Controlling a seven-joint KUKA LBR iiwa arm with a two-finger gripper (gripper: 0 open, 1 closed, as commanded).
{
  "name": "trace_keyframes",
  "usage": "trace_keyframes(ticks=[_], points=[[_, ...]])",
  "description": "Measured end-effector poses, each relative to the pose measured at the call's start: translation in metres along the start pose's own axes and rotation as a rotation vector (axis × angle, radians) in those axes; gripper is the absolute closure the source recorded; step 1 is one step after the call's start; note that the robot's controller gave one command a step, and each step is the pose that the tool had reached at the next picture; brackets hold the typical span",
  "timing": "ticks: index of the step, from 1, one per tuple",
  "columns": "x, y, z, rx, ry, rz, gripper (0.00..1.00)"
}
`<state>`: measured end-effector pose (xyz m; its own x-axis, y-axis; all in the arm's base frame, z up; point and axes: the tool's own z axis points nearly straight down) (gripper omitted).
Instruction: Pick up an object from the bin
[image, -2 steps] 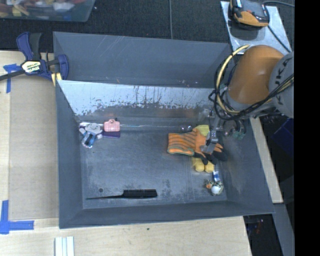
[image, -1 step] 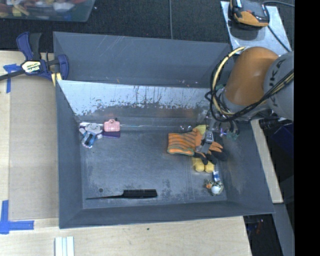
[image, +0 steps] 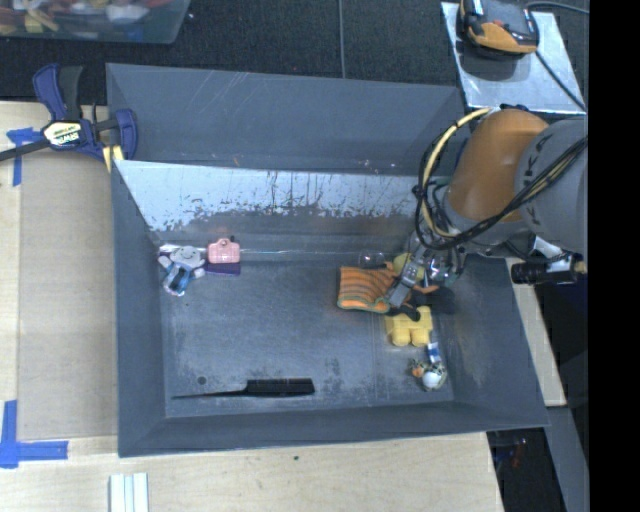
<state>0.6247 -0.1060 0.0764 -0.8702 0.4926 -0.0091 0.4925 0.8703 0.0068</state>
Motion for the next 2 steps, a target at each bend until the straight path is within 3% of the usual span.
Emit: trace_keyframes(ticks=[1,2], points=[[0.0008,-0.0035,0.0095,0.002,-0.007,0.058,1.0],[0.0019,-0.0023,0.0063,0.0,-0.01,0.072,1.0]])
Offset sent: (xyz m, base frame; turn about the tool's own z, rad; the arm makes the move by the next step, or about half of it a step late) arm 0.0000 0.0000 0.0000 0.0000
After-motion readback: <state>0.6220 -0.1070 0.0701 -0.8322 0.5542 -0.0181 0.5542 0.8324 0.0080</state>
